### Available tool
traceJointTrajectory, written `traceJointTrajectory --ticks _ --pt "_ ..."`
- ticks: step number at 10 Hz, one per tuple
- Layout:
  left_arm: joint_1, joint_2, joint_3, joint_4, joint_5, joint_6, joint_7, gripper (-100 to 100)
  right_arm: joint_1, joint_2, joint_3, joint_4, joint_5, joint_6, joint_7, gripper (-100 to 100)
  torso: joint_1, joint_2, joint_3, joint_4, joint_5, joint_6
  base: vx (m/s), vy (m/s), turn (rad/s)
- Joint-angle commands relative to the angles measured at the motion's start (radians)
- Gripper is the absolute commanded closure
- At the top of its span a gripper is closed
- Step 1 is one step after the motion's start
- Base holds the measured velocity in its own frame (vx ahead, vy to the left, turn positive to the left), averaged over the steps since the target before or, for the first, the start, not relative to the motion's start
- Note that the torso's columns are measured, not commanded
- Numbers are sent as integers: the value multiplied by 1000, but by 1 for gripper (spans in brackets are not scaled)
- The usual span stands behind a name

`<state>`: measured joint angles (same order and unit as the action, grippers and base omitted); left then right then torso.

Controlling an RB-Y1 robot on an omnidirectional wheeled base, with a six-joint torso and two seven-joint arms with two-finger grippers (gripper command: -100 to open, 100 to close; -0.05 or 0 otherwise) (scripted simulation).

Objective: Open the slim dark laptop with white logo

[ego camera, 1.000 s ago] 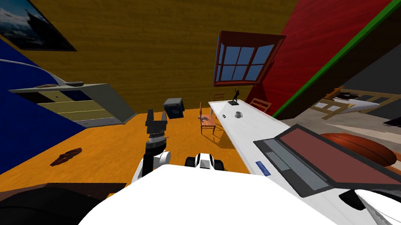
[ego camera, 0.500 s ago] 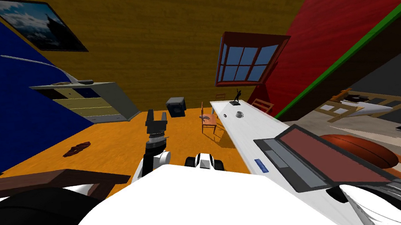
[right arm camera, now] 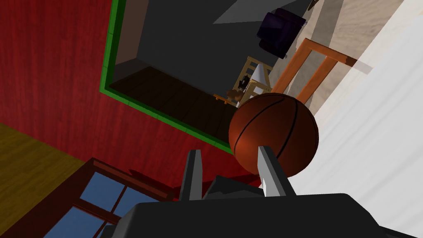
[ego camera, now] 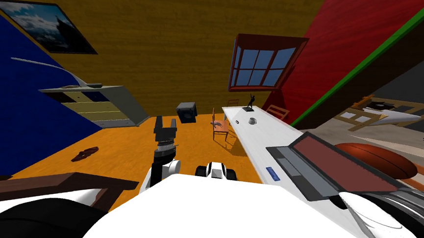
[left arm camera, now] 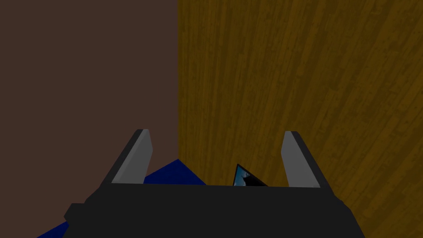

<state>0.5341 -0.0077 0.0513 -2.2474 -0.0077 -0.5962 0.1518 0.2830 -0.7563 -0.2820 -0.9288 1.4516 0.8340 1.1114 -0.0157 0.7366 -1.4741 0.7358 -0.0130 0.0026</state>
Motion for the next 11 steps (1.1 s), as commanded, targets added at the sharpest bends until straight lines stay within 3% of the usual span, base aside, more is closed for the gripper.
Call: traceJointTrajectory --ticks 1,4,5,6,7,8,11 --pt "0 0 0 0 0 0 0 0 -7 44 17 -2 46 76 -7 100 -1 0 0 0 -1 -2 -36 -40 34" --pt "0 0 0 0 0 0 0 0 -11 114 36 -37 122 170 -8 100 0 0 0 0 -1 0 -31 -56 27" --pt "0 0 0 0 0 0 0 0 -11 114 36 -37 122 199 -8 100 0 0 1 -1 -3 -1 -35 -40 32" --pt "0 0 0 0 0 0 0 0 -12 148 46 -54 161 233 -8 100 -1 0 0 0 -1 0 -32 -57 30" --pt "0 0 0 0 0 0 0 0 -12 148 46 -54 161 260 -8 100 0 0 0 -1 -2 -1 -32 -45 25" --pt "0 0 0 0 0 0 0 0 -14 183 56 -71 199 296 -9 100 -1 0 0 0 -1 0 -42 -62 22" --pt "0 0 0 0 0 0 0 0 -16 218 65 -88 238 383 -10 100 1 -1 0 0 1 -2 -32 -42 26"
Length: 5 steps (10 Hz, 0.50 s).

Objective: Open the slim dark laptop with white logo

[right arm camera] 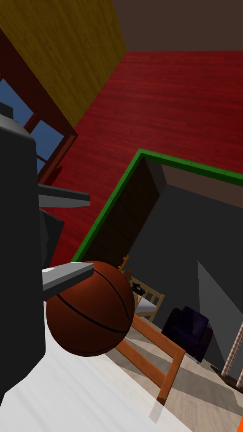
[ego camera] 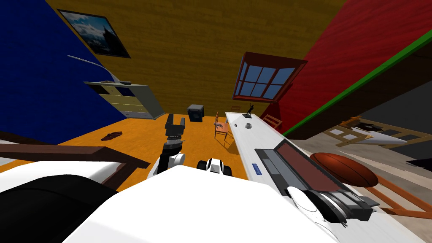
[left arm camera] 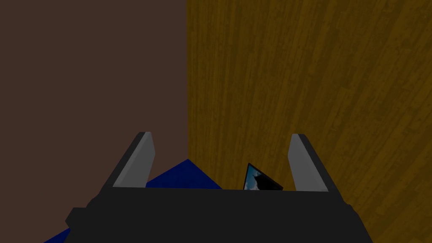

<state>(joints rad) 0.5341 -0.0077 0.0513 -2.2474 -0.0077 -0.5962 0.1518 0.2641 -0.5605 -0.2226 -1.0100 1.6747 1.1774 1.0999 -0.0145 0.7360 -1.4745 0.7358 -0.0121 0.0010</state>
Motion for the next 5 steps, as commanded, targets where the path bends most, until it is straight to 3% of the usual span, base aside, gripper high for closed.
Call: traceJointTrajectory --ticks 1,2,3,4,5 --pt "0 0 0 0 0 0 0 0 -2 13 5 -5 14 29 1 100 1 0 0 0 2 0 -13 1 12" --pt "0 0 0 0 0 0 0 0 -7 59 5 35 66 87 -32 100 3 -1 -1 0 4 0 34 -71 -66" --pt "0 0 0 0 0 0 0 0 -7 59 5 35 77 112 -32 100 -1 -2 -1 -1 1 2 50 -75 -38" --pt "0 0 0 0 0 0 0 0 -11 97 6 77 122 147 -66 100 -4 -2 -1 -1 0 2 72 -83 -68" --pt "0 0 0 0 0 0 0 0 -11 105 6 77 138 184 -66 100 -5 -1 0 -2 -4 3 58 -66 -54"
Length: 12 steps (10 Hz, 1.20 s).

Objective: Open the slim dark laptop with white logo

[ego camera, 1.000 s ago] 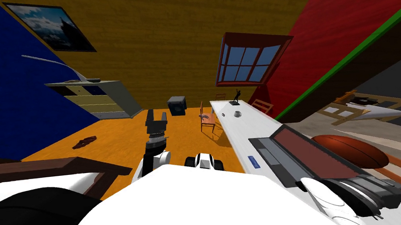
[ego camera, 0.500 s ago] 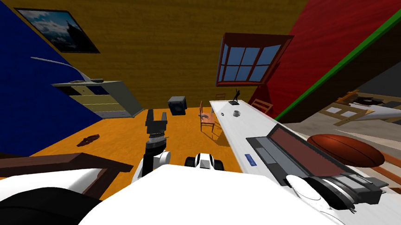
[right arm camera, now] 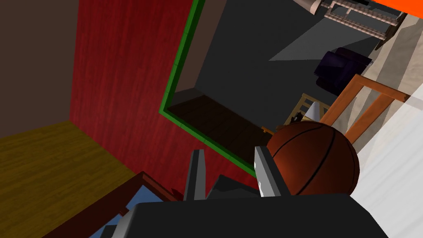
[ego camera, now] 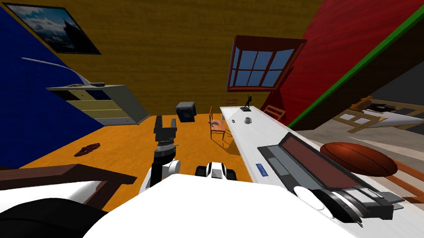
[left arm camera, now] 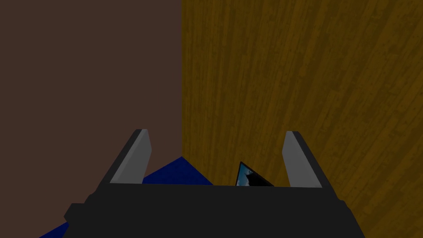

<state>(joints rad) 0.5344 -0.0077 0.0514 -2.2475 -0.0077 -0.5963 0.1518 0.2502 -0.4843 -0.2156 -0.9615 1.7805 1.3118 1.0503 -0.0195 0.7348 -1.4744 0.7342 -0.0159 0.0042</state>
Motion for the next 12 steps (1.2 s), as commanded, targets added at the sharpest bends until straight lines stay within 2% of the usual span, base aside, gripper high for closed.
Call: traceJointTrajectory --ticks 1,2,3,4,5,6,7,8,9,10,11,12 --pt "0 0 0 0 0 0 0 0 -2 64 -1 66 73 83 -50 100 -2 2 1 1 0 -1 64 -93 -90" --pt "0 0 0 0 0 0 0 0 -2 75 -1 70 93 122 -50 100 -5 1 2 0 -4 -1 46 -84 -52" --pt "0 0 0 0 0 0 0 0 -2 75 -1 70 93 139 -50 100 -5 1 2 0 -4 -3 14 -42 7" --pt "0 0 0 0 0 0 0 0 -6 114 -1 112 144 188 -84 100 -3 2 2 1 -2 -3 40 -72 -71" --pt "0 0 0 0 0 0 0 0 -6 121 -1 112 154 218 -84 100 -3 1 2 0 -2 -1 47 -66 -62" --pt "0 0 0 0 0 0 0 0 -10 157 0 140 196 253 -118 100 -3 0 1 0 -1 -3 57 -99 -98" --pt "0 0 0 0 0 0 0 0 -10 167 0 153 215 295 -118 100 -6 -3 0 0 -4 -5 51 -86 -41" --pt "0 0 0 0 0 0 0 0 -14 198 0 195 253 334 -152 100 -5 -3 -1 0 -3 -6 68 -105 -90" --pt "0 0 0 0 0 0 0 0 -14 213 0 195 275 373 -152 100 -6 -5 -1 -1 -4 -7 38 -18 -97" --pt "0 0 0 0 0 0 0 0 -18 246 0 231 313 411 -186 100 0 -3 0 -1 -2 -6 38 -10 -124" --pt "0 0 0 0 0 0 0 0 -18 259 0 237 336 448 -186 100 1 -2 1 0 -2 -4 26 -8 -86" --pt "0 0 0 0 0 0 0 0 -18 259 0 237 336 455 -186 100 3 1 4 -1 -7 -3 8 -2 -25"
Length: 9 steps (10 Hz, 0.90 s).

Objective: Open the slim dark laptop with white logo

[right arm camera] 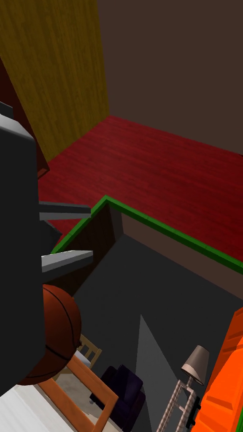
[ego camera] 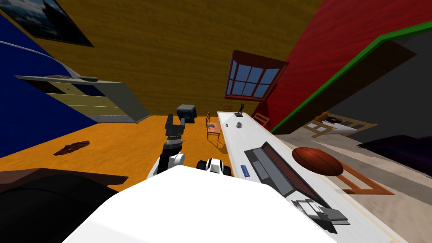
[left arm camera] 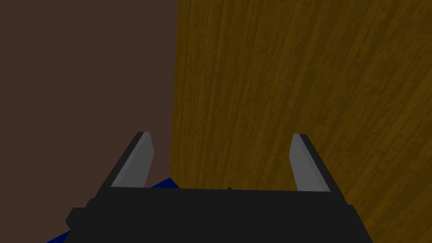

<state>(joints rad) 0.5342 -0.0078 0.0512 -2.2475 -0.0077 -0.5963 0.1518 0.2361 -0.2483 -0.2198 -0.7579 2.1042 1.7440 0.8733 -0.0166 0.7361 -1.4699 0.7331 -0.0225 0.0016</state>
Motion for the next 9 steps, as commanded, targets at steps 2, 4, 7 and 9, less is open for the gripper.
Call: traceJointTrajectory --ticks 2,4,7,9 --pt "0 0 0 0 0 0 0 0 -8 63 5 75 73 98 -42 100 0 1 4 -2 -7 1 22 -7 -71" --pt "0 0 0 0 0 0 0 0 -8 69 5 71 73 101 -42 100 6 3 6 -4 -14 1 12 -4 -40" --pt "0 0 0 0 0 0 0 0 -8 69 5 75 73 101 -42 100 4 3 7 -5 -16 1 -3 1 11" --pt "0 0 0 0 0 0 0 0 -8 69 5 75 73 101 -42 100 6 2 7 -5 -14 1 -1 0 4"
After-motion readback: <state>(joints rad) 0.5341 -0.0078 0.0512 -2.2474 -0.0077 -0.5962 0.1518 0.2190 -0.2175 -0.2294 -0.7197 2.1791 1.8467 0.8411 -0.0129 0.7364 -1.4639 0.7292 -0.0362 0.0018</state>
